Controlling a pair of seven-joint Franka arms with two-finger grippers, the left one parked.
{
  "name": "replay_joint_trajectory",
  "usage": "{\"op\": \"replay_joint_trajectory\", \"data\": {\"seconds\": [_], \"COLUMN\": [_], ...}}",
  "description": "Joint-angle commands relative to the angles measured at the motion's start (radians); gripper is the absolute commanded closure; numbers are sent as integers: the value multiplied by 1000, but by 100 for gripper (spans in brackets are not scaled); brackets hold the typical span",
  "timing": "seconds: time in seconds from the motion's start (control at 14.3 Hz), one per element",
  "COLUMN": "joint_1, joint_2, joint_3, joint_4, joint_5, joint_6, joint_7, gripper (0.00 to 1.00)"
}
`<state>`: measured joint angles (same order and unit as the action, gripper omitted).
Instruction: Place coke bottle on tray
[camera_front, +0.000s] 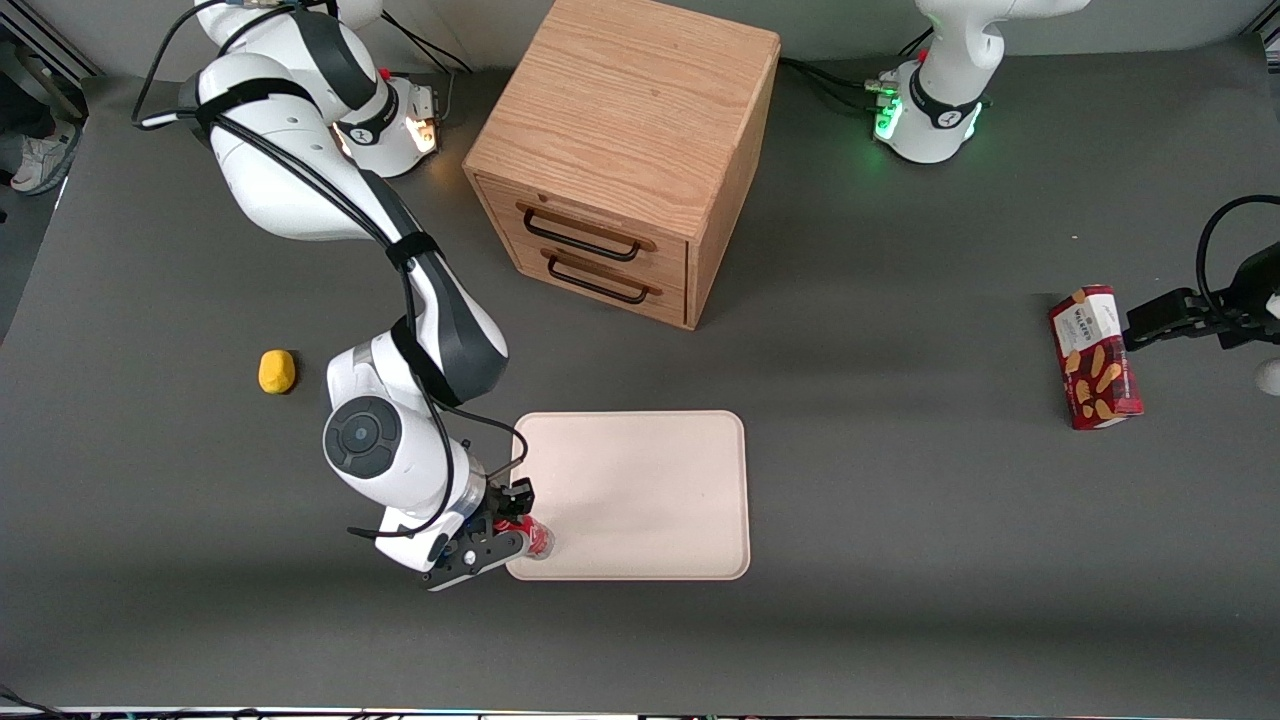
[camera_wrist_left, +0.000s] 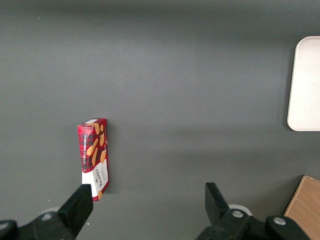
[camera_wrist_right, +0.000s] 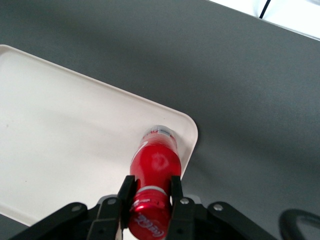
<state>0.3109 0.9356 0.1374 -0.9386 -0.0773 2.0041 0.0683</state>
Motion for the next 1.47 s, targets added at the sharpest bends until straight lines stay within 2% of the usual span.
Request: {"op": "replay_joint_trajectory", "data": {"seconds": [0.0,0.14,0.21,0.28,0.35,0.42,1.12,1.4], "joint_1": [5,5,5,2,0,2,-6,-90], "joint_2": [-6,-6,-6,-9,-12,-12,-61,-237], "joint_3": [-1,-1,-1,-1,-1,-2,-2,1], "joint_4": [4,-2,-15,-44,-64,-66,-68,-150], "joint_5": [-22,-22,-22,-21,-22,-22,-13,-6], "joint_6": [4,5,24,65,99,111,101,-114], "joint_7": [39,47,47,47,48,47,53,53], "gripper": [100,66,33,31,11,0,0,0]}}
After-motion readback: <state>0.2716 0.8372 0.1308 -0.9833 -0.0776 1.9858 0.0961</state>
